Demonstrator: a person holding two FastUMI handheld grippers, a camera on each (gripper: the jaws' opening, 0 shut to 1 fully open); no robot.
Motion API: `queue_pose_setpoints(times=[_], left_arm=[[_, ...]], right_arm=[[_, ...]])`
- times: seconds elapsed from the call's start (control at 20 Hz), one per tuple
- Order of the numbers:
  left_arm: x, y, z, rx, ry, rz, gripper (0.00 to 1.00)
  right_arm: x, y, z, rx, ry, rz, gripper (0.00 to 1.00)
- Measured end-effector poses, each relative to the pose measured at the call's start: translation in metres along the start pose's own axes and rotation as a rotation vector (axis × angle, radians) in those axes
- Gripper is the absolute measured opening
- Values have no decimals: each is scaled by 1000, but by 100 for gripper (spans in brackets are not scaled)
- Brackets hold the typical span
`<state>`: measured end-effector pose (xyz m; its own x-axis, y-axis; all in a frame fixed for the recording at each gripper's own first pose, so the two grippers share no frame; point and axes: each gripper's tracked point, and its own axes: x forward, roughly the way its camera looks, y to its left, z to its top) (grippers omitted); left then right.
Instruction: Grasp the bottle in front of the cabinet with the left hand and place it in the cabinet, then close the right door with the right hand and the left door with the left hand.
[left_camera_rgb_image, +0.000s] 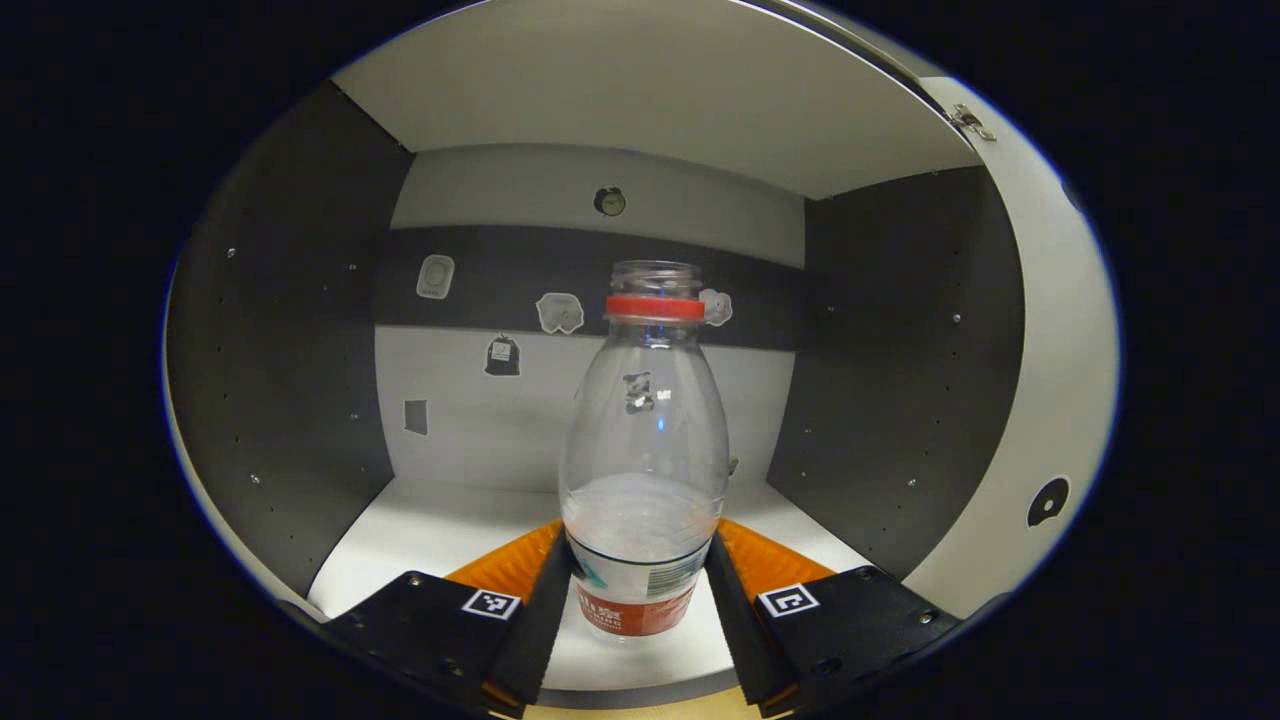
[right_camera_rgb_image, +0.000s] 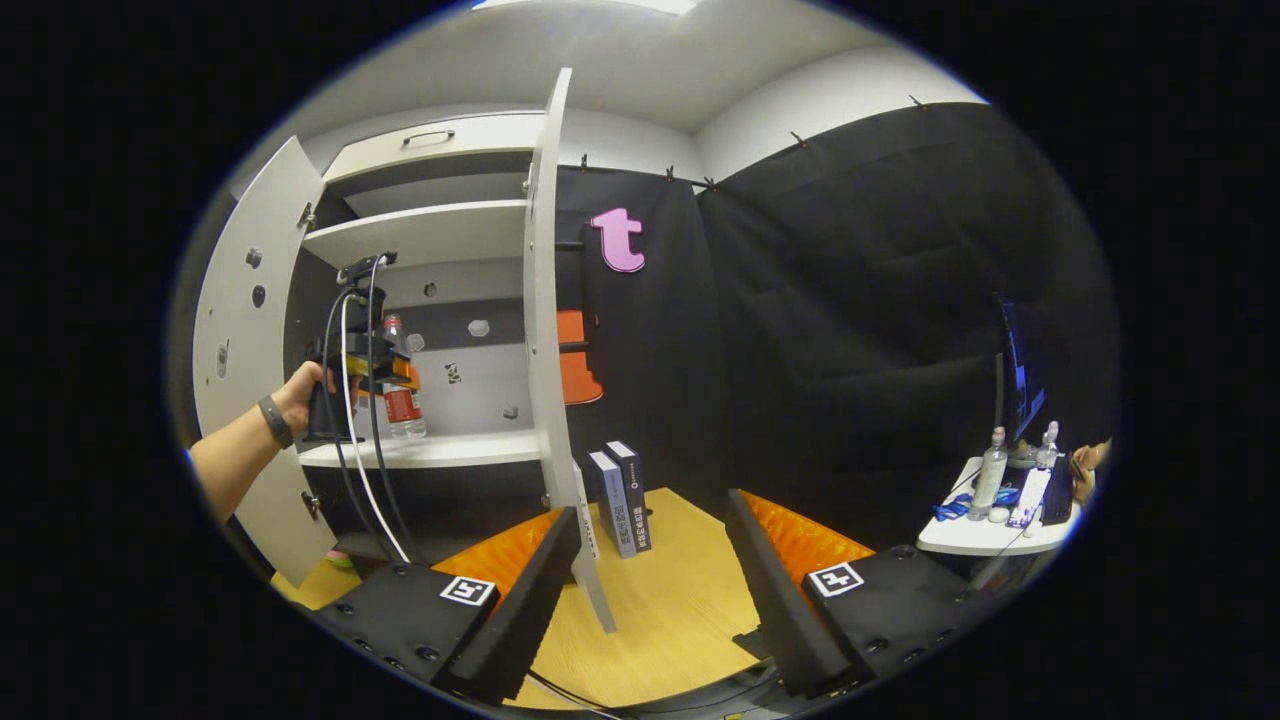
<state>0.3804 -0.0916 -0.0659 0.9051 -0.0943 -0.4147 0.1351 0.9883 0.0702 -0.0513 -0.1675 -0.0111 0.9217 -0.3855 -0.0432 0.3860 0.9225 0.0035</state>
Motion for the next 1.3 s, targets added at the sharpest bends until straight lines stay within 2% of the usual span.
queue_pose_setpoints(times=[0.2,0.35,0.5,0.6,0.75,0.95,1.25,1.3], left_arm=[[13,-5,-11,28,30,-3,74],[19,-5,-23,6,60,-2,74],[23,-3,-19,11,43,4,76],[22,-1,-19,20,40,6,79],[18,0,-18,26,26,-8,96],[2,2,5,-14,-76,-16,95],[-63,3,59,-55,-281,-8,96],[-77,3,67,-65,-315,-12,94]], right_arm=[[4,7,-2,5,10,16,98],[4,12,-5,0,14,30,98],[3,11,-8,4,20,28,98],[3,9,-13,12,31,27,98],[3,8,-13,22,34,28,98],[3,9,-13,20,35,34,98],[2,15,-14,18,37,58,98],[2,17,-14,17,37,65,98]])
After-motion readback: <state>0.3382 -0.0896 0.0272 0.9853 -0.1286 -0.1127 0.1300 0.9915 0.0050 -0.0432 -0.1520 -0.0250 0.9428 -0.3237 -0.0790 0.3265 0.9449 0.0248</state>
